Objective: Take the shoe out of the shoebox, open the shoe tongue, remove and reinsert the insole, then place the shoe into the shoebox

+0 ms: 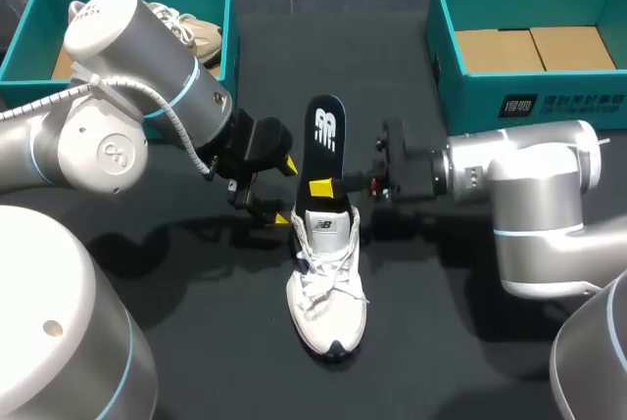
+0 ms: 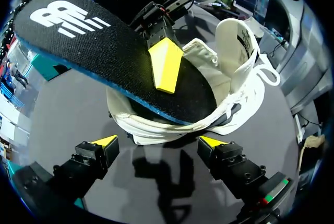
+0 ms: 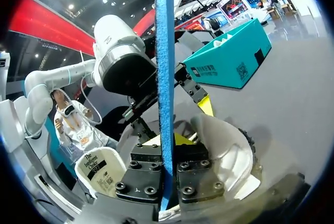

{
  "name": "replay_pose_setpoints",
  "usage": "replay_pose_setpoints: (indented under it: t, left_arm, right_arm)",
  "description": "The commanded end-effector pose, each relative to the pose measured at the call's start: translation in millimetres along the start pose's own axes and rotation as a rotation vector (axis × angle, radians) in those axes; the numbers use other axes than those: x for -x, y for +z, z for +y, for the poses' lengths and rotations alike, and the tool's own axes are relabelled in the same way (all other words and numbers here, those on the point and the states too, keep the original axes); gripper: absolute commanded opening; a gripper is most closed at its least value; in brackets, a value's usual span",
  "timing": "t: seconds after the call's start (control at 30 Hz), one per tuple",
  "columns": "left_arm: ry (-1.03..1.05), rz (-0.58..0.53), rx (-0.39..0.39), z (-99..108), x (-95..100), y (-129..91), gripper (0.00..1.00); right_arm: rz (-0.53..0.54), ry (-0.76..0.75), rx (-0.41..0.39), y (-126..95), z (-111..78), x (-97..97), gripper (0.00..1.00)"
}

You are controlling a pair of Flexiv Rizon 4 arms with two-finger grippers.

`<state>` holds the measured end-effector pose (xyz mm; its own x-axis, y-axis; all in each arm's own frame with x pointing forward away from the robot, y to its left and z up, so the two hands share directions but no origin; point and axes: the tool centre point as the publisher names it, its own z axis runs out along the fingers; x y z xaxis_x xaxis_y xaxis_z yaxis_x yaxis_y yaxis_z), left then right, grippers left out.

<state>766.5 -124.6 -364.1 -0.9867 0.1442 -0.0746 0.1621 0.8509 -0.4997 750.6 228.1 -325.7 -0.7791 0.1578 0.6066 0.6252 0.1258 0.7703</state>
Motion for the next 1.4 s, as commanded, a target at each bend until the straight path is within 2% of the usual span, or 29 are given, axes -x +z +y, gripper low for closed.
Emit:
replay_pose_setpoints:
  t: [0.03, 0.2, 0.37, 0.43, 0.5, 0.73, 0.9, 0.97, 1.03, 1.2, 1.4]
  left_arm:
    - [0.001, 0.0, 0.001, 0.2, 0.0, 0.2, 1.0]
    - [0.001, 0.0, 0.001, 0.2, 0.0, 0.2, 1.0]
    - [0.001, 0.0, 0.001, 0.2, 0.0, 0.2, 1.0]
    - [0.001, 0.0, 0.001, 0.2, 0.0, 0.2, 1.0]
    - [0.001, 0.0, 0.001, 0.2, 0.0, 0.2, 1.0]
    - [0.001, 0.0, 0.001, 0.2, 0.0, 0.2, 1.0]
    - [0.001, 0.0, 0.001, 0.2, 0.0, 0.2, 1.0]
    - [0.001, 0.0, 0.001, 0.2, 0.0, 0.2, 1.0]
    - [0.001, 0.0, 0.001, 0.2, 0.0, 0.2, 1.0]
    - [0.001, 0.0, 0.001, 0.2, 0.0, 0.2, 1.0]
    - [0.001, 0.0, 0.001, 0.2, 0.0, 0.2, 1.0]
  right_arm:
    - [-0.039, 0.016, -0.003, 3.3, -10.5, -8.1, 0.0]
    - [-0.078, 0.036, -0.02, 2.6, -18.2, -13.8, 0.0]
    - [-0.077, 0.028, -0.023, 2.9, -16.5, -14.7, 0.0]
    - [-0.071, 0.009, -0.019, 2.5, -10.4, -14.7, 0.36]
    - [-0.061, -0.012, -0.012, 1.7, -3.6, -14.3, 0.4]
    - [-0.052, -0.055, -0.01, -1.7, 13.6, -10.0, 0.33]
    - [-0.051, -0.07, -0.006, -4.1, 21.4, -7.5, 0.24]
    - [-0.05, -0.074, -0.007, -4.1, 24.0, -6.6, 0.16]
    - [-0.049, -0.075, -0.011, -3.5, 25.0, -5.7, 0.0]
    - [-0.036, -0.042, -0.023, 0.8, 13.7, -2.1, 0.0]
    - [-0.018, 0.032, -0.039, 7.1, -14.4, -4.1, 0.0]
